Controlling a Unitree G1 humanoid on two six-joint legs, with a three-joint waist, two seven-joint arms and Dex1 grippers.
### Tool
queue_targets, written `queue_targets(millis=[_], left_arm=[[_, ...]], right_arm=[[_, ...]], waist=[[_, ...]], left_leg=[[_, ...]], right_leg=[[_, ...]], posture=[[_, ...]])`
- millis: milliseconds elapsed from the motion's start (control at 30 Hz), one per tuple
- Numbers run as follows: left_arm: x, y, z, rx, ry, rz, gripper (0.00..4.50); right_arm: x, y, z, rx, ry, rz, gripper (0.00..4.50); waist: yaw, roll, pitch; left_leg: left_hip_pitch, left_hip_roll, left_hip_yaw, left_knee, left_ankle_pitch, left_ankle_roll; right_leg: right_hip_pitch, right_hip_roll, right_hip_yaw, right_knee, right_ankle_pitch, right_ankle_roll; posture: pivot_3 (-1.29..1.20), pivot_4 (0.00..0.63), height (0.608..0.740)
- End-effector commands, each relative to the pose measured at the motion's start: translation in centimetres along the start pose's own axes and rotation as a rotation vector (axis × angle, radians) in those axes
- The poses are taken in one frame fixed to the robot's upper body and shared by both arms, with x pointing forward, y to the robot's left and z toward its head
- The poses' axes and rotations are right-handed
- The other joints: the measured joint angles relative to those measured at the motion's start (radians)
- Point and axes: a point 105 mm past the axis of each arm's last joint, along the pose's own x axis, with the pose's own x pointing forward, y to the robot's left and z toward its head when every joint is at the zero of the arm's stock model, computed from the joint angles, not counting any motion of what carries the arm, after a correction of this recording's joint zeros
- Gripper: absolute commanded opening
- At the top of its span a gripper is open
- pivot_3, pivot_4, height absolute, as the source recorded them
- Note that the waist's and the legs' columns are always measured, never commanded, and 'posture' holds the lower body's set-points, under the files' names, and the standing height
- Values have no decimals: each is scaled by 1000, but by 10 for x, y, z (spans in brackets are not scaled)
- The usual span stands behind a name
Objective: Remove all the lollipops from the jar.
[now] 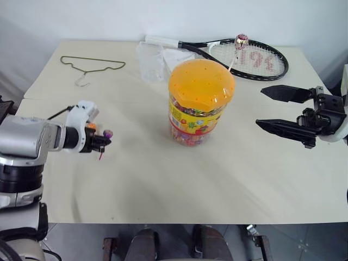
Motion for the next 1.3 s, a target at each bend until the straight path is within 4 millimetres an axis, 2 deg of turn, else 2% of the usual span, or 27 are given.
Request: queue_targets(millis=[33, 133, 167, 400, 633, 700, 833, 933, 1000, 1100, 1200, 1300], left_arm=[[-1, 0, -3, -3, -5, 6, 38], [1, -5, -4, -15, 2, -33, 38], [2, -6, -4, -19, -1, -45, 273], [-7, -8, 1, 11, 9, -45, 2323], [-39, 7, 21, 58, -14, 63, 4465], [-46, 8, 29, 69, -36, 78, 4465], [-63, 7, 59, 145, -175, 64, 4465], [-79, -7, 92, 255, -411, -54, 4465], [-89, -16, 100, 327, -532, -151, 4465], [-99, -35, 100, 443, -677, -358, 4465], [-106, -42, 100, 483, -808, -494, 4465], [-111, -55, 86, 598, -883, -715, 4465]], right_arm=[[0, -1, 8, -41, -21, 5, 4500], [1, -2, 8, -39, -25, 5, 4500], [1, -3, 8, -39, -25, 5, 4500], [0, -2, 9, -40, -22, 0, 4500], [-9, -6, 12, -61, -1, -42, 4500], [-10, -8, 13, -68, 2, -50, 4500], [-13, -13, 19, -89, -8, -82, 4500], [-12, -17, 23, -85, -30, -106, 4500], [-9, -23, 23, -70, -38, -137, 4500], [-3, -33, 20, -73, -37, -182, 4500], [5, -43, 14, -40, -28, -209, 4500], [24, -61, 16, -25, -90, -228, 4500]], waist=[[0, 0, 0], [0, 0, 0], [0, 0, 0], [-2, 0, 0], [-1, 0, 0], [0, 0, 0], [-1, 0, 0], [-2, 0, 0], [-5, 0, 0], [-10, 0, 0], [-9, 0, 0], [-14, 0, 0]], left_leg=[[0, 0, 0, 0, 0, 0], [0, 0, 0, 0, 0, 0], [0, 0, 0, 0, 0, 0], [0, 0, 1, 0, 0, 0], [1, 0, 1, -1, 0, 0], [1, -1, 1, -1, 0, 0], [1, -1, 1, -1, 0, 0], [0, -1, 2, -1, 0, 0], [0, 0, 3, -1, 0, 0], [1, 0, 4, -2, 0, 0], [1, 0, 4, -1, 0, 0], [1, 0, 4, 0, 0, 0]], right_leg=[[0, 0, 0, 0, 0, 0], [0, 0, 0, 0, 0, 0], [0, 0, 0, 0, 0, 0], [0, 0, 0, 0, 0, 0], [0, 0, 1, 0, 0, 0], [0, 0, 1, 0, 0, 0], [0, 0, 1, 0, 0, 0], [-1, 0, 1, 0, 0, 0], [-1, 0, 1, 0, 0, 0], [-1, 0, 2, 0, 0, 0], [-1, 1, 2, 0, 0, 0], [-1, 1, 2, 1, 0, 0]], posture=[[0, 150, 740], [0, 150, 740], [0, 150, 740], [0, 150, 740], [0, 150, 740], [0, 150, 740], [0, 150, 740], [0, 150, 740], [0, 150, 740], [0, 150, 740], [0, 150, 740], [0, 150, 740]])
